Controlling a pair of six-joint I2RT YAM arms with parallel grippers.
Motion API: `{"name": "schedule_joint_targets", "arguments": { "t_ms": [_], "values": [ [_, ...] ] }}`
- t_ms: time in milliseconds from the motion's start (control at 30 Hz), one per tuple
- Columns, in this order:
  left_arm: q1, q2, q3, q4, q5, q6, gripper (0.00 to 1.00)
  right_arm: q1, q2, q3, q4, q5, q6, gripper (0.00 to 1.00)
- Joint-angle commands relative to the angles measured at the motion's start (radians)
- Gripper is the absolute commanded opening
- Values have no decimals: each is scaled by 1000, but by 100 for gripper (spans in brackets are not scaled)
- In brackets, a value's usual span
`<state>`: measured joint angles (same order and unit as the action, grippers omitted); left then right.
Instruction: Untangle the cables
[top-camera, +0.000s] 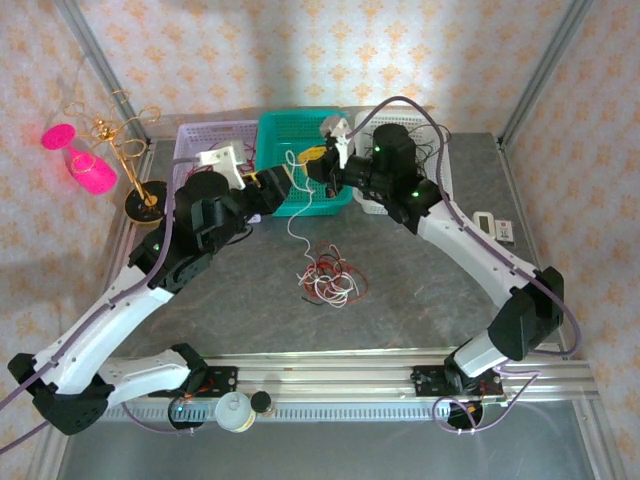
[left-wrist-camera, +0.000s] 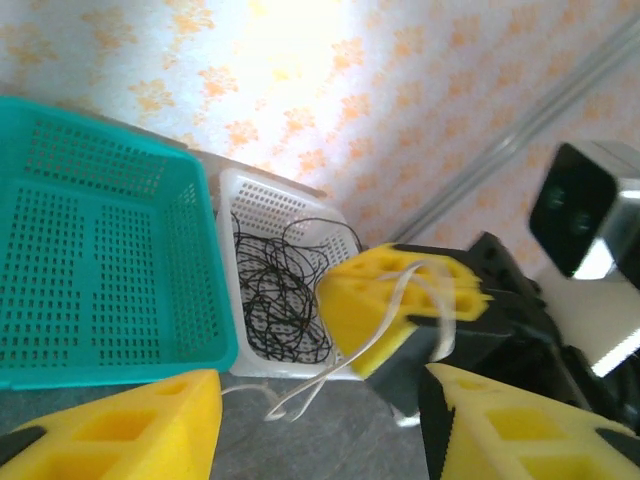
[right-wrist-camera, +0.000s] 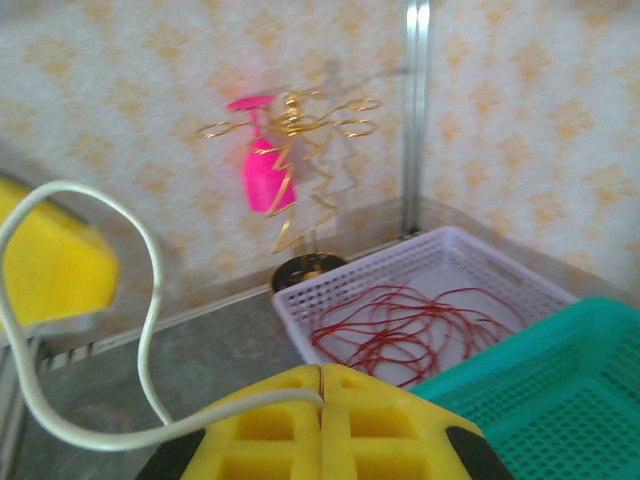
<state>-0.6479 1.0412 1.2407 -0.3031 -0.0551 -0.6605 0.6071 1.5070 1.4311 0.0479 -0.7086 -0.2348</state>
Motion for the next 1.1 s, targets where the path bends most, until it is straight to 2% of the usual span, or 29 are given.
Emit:
{"name": "schedule_joint_targets", "arguments": {
  "t_ms": [0, 100, 200, 333, 433, 467, 533, 567, 767, 933, 1067],
  "values": [
    [3, -63, -71, 176, -72, -132, 56, 11, -58, 7, 76, 198, 31, 0],
    [5, -93, -98, 192, -99, -147, 68, 11, -55, 30, 81, 293, 35, 0],
    [18, -117, -110, 172, -100, -113, 68, 11, -14, 146, 17, 336, 64, 0],
    [42, -137, -135, 169, -22, -69, 67, 10, 97, 401, -137, 335, 171, 0],
    [47, -156, -170, 191, 15, -59, 69, -4, 240, 710, -336, 353, 318, 0],
    [47, -165, -190, 215, 38, -48, 71, -16, 298, 828, -406, 341, 369, 0],
    [50, -177, -222, 251, 77, -28, 73, -45, 353, 933, -441, 278, 464, 0],
    [53, -177, -236, 267, 101, -10, 77, -59, 363, 953, -439, 241, 515, 0],
    [89, -83, -267, 345, 208, 115, 82, -67, 371, 980, -447, 160, 576, 0],
    [113, 53, -258, 513, 323, 272, 89, -67, 373, 979, -440, 88, 619, 0],
    [175, 163, -256, 652, 374, 310, 90, -58, 357, 951, -451, 57, 655, 0]
  ]
}}
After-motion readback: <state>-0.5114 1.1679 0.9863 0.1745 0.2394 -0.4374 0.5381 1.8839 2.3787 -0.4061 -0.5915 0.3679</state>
